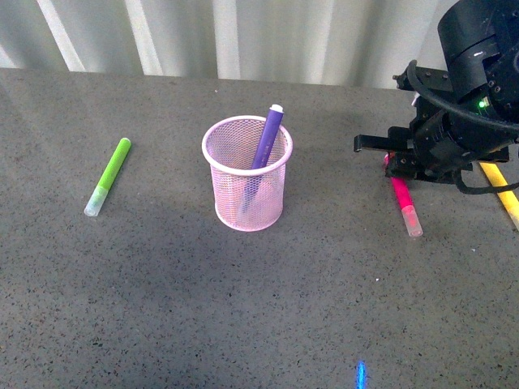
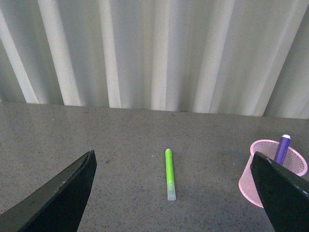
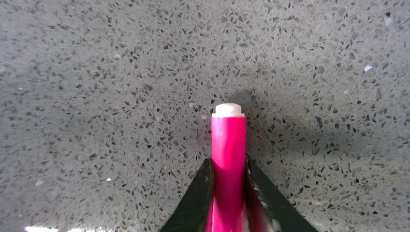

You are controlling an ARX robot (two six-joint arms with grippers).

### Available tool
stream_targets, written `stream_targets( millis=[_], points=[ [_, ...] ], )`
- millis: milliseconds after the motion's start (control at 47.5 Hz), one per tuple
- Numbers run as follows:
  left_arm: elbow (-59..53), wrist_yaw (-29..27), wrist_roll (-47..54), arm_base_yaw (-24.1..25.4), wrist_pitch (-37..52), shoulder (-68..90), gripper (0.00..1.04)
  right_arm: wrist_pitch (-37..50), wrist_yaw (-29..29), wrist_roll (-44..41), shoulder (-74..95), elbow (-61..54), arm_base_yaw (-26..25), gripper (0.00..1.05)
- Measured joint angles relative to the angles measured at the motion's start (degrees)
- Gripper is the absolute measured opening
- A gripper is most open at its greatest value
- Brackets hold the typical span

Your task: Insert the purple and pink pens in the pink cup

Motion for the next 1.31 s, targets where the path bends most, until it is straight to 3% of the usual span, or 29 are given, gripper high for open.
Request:
stream_targets(
  millis=[147, 295, 484, 632, 758, 1305],
  points=[
    [0.02, 0.0, 0.0, 0.0, 0.0, 0.0, 0.98, 7.04, 0.59, -1.44, -1.99, -3.63, -0.24, 0.11],
    [0.02, 0.0, 0.0, 0.0, 0.0, 0.0, 0.98, 21.94, -0.9, -6.23, -8.04, -9.01, 1.31, 0.11],
    [0.02, 0.0, 0.0, 0.02, 0.0, 0.0, 0.98, 41.79, -7.43, -12.28, -18.12, -12.2, 10.49, 0.11],
    [0.02, 0.0, 0.0, 0.0, 0.0, 0.0, 0.98, 46.4, -10.32, -14.43, -18.43, -13.2, 17.05, 0.11],
    [0.02, 0.0, 0.0, 0.0, 0.0, 0.0, 0.98, 45.64, -8.5, -15.45, -17.0, -12.94, 19.54, 0.11],
    [0.02, 0.0, 0.0, 0.0, 0.0, 0.0, 0.98, 48.81, -5.75, -15.45, -8.96, -12.31, 22.82, 0.11]
  ],
)
